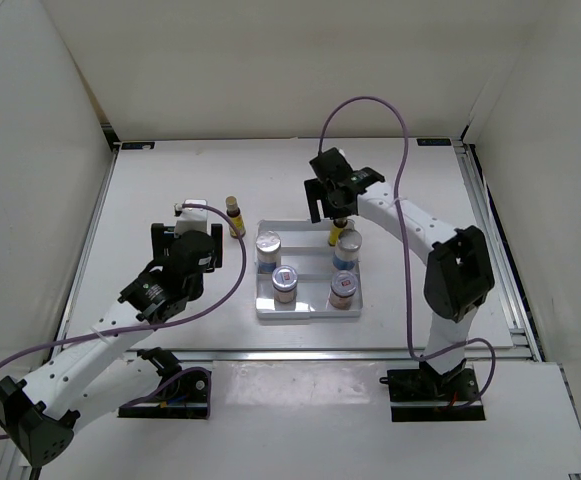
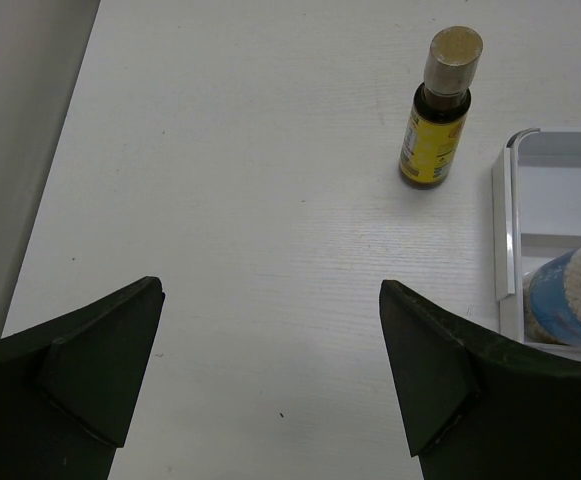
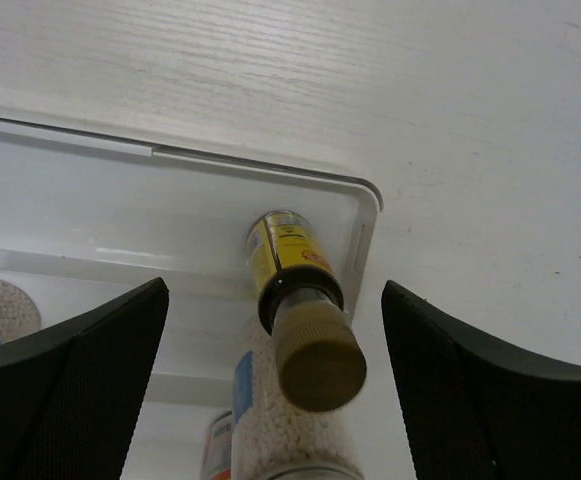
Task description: Organize the condiment bottles
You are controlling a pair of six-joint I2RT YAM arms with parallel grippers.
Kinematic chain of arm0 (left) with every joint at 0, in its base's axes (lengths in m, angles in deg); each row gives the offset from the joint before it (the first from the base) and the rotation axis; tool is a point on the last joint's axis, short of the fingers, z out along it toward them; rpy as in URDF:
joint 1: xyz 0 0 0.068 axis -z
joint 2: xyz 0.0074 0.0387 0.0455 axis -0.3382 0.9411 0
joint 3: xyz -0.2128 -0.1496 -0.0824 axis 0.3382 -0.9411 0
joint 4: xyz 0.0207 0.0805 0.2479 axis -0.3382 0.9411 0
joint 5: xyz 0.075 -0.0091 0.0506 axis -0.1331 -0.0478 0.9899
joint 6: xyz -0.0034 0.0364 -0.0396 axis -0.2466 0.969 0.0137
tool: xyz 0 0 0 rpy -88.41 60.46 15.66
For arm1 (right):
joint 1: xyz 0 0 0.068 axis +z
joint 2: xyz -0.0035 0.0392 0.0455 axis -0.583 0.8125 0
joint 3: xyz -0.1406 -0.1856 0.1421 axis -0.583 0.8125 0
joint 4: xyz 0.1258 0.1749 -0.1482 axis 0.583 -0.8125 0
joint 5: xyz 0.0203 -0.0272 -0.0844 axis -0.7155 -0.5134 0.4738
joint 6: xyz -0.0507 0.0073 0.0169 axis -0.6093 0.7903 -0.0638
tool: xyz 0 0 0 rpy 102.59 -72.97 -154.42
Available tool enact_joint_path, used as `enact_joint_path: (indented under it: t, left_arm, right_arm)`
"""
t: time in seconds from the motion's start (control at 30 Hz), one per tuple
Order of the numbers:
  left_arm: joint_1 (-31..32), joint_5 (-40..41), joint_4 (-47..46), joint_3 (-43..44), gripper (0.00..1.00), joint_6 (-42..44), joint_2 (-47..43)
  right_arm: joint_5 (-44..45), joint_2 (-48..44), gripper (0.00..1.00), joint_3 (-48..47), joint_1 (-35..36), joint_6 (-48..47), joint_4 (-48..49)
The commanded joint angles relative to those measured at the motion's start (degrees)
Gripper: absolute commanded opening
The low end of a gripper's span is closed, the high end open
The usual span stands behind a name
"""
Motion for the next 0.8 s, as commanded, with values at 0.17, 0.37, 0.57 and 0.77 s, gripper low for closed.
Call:
enact_joint_path:
  t: [0.17,0.37,0.57,0.77]
  left_arm:
    - [0.20,0.57,-0.43,1.52,1.00,0.15,0.33]
    - [-1.90,-10.63,-1.12,3.79,1.00,-3.35,3.75]
    - [-7.97,-18.57,-6.22,14.05,1.00,-5.57,15.52]
    - [-12.45,-26.75,-6.84,26.38,1.00,-3.72,32.66]
  right_arm:
    - [6.84,-10.27,0.99,-2.75,-0.02,-1.79,0.45]
    - [10.54,-19.67,1.00,-2.69,-0.02,-3.99,-2.29]
    - [7.21,-33.37,1.00,7.25,-0.02,-4.52,-2.89]
    - [3.43,-38.21,1.00,11.99,-0.54,-2.76,-7.11]
